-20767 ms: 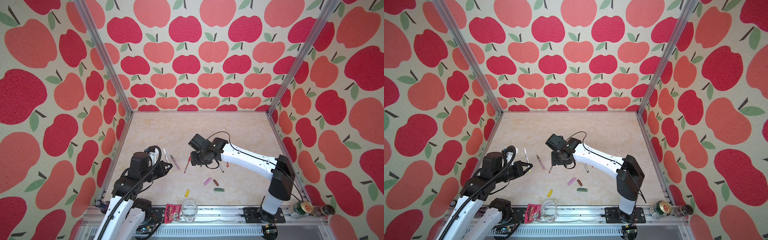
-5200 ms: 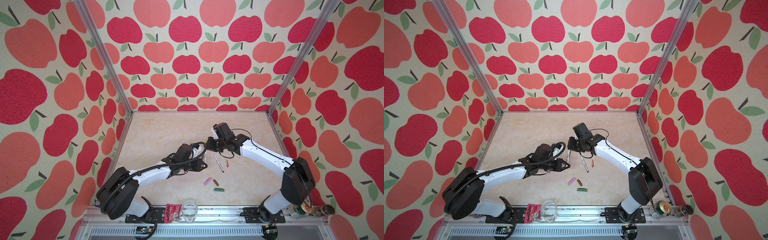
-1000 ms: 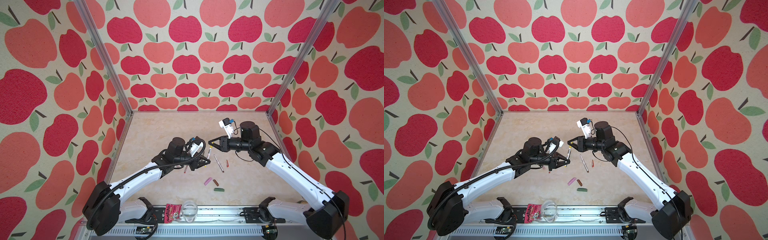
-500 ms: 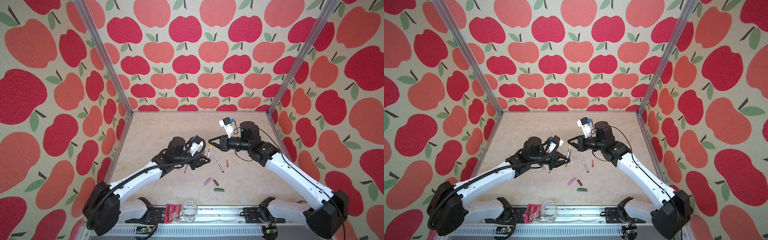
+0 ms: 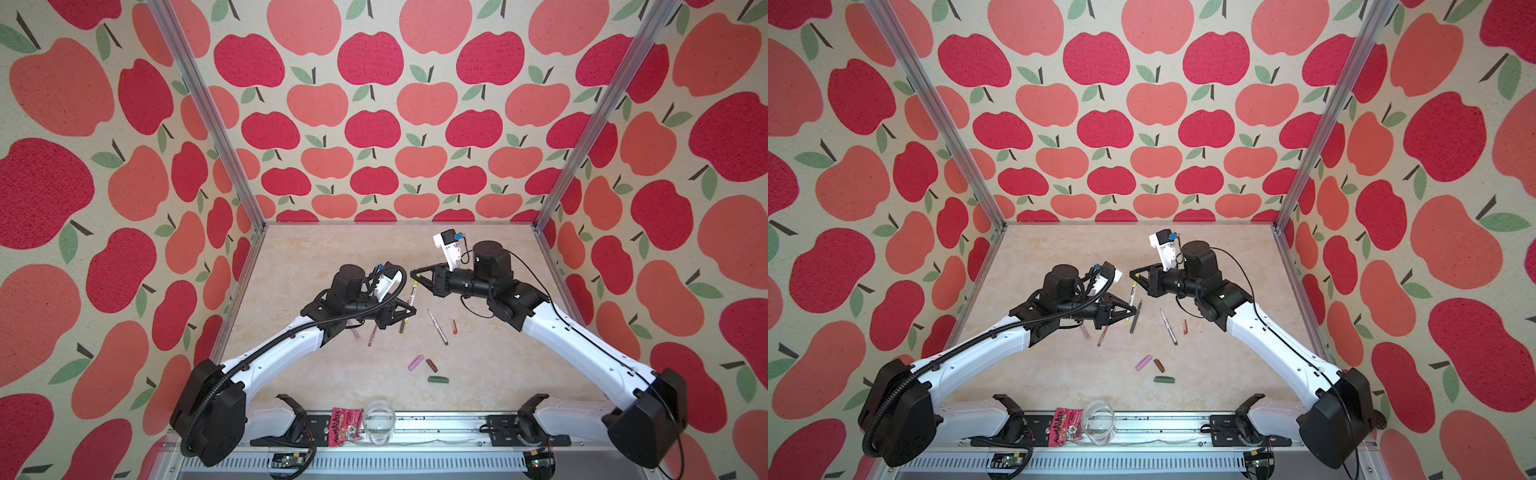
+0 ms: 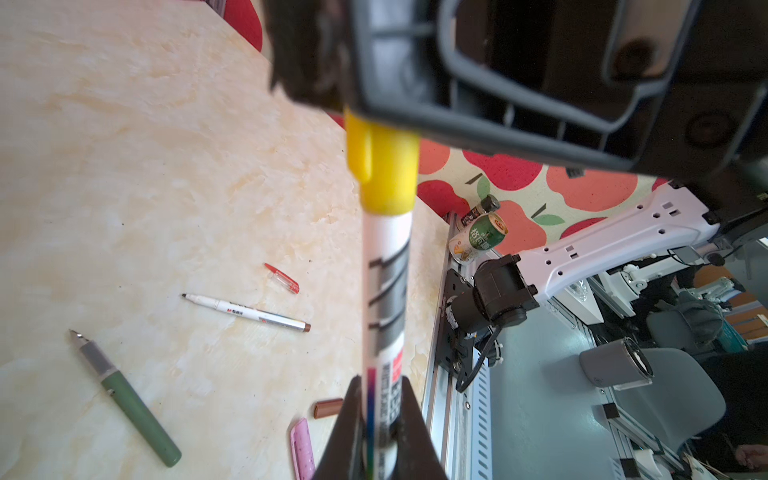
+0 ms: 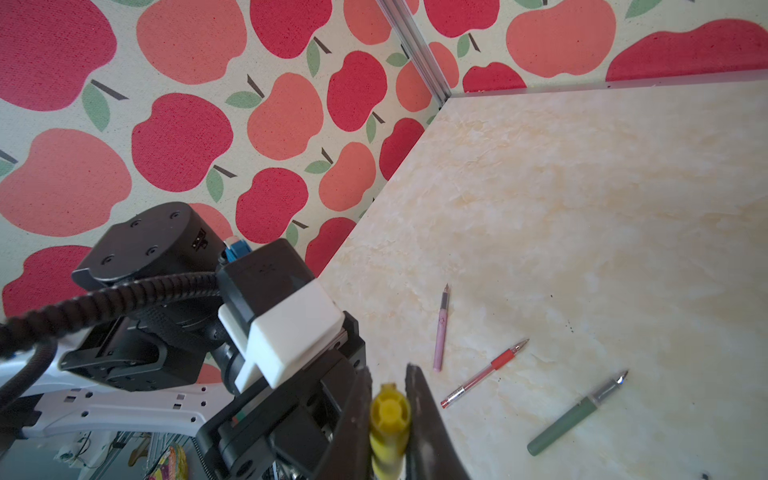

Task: Insert the pens into the pen caps
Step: 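Press the yellow cap down onto the marker held by the left gripper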

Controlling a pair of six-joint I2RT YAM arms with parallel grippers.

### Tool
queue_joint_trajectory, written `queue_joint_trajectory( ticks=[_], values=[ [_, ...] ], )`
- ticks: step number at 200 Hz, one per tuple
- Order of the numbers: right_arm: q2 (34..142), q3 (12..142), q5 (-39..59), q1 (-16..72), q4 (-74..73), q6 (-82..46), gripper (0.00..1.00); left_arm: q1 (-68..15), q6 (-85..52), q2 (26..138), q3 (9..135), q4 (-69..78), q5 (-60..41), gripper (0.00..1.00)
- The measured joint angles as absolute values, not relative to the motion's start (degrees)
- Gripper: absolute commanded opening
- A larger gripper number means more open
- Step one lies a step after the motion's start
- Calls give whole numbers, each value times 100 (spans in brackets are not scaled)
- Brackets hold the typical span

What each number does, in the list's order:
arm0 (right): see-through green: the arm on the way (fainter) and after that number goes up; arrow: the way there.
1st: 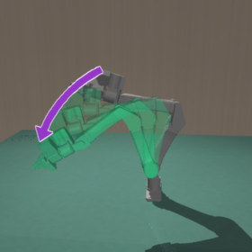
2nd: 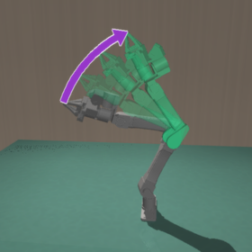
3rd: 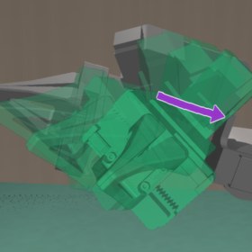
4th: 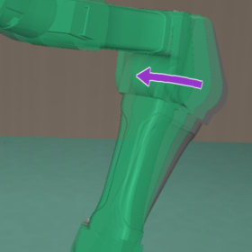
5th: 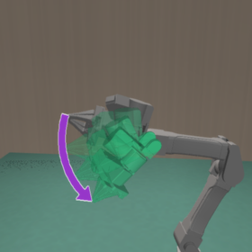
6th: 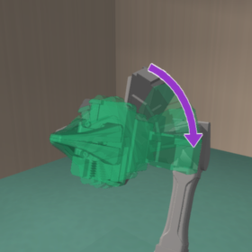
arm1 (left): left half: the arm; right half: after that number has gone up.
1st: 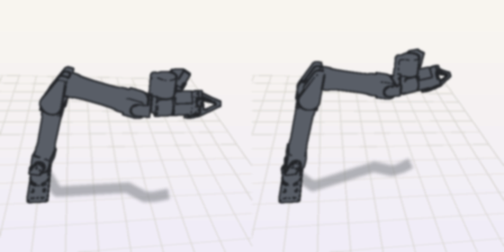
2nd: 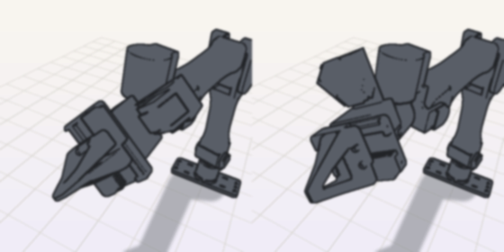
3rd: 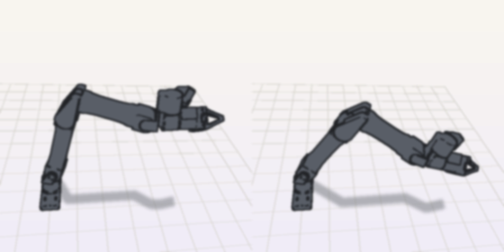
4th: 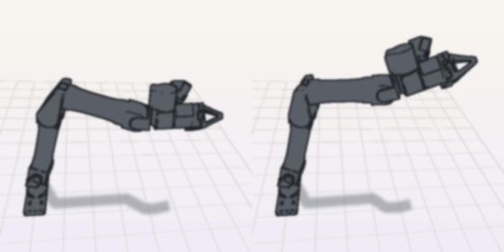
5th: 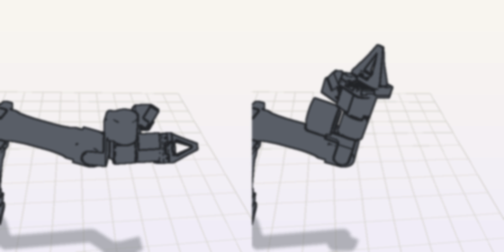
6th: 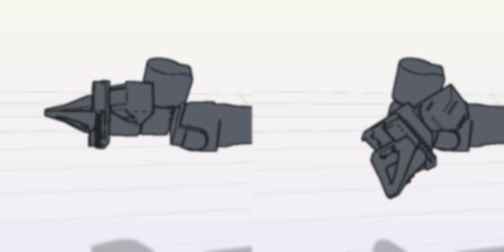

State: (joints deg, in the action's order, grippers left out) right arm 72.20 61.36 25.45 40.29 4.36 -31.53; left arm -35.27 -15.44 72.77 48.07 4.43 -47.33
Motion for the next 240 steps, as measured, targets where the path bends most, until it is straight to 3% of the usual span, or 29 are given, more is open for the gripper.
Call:
queue_joint_trajectory(
  ticks=[84,145,159,178,200,240],
  values=[
    [7308,5776,2279,4191,-325,-3369,3,-3269,-1479,7319,4866,161,-4965,0],
    [7172,5846,2115,4185,-202,-3409,12,-3317,-1496,7413,4869,421,-5046,0],
    [7059,5889,2082,4132,-36,-3402,17,-3409,-1540,7461,4869,626,-5022,0],
    [6864,5931,2196,4034,314,-3404,36,-3551,-1660,7513,4871,1059,-4816,0],
    [6652,5933,2386,4005,812,-3304,49,-3667,-1761,7550,4904,1507,-4440,0],
    [6195,5920,2399,3885,1297,-3227,52,-4119,-1900,7843,5037,1767,-4066,0]
  ],
)
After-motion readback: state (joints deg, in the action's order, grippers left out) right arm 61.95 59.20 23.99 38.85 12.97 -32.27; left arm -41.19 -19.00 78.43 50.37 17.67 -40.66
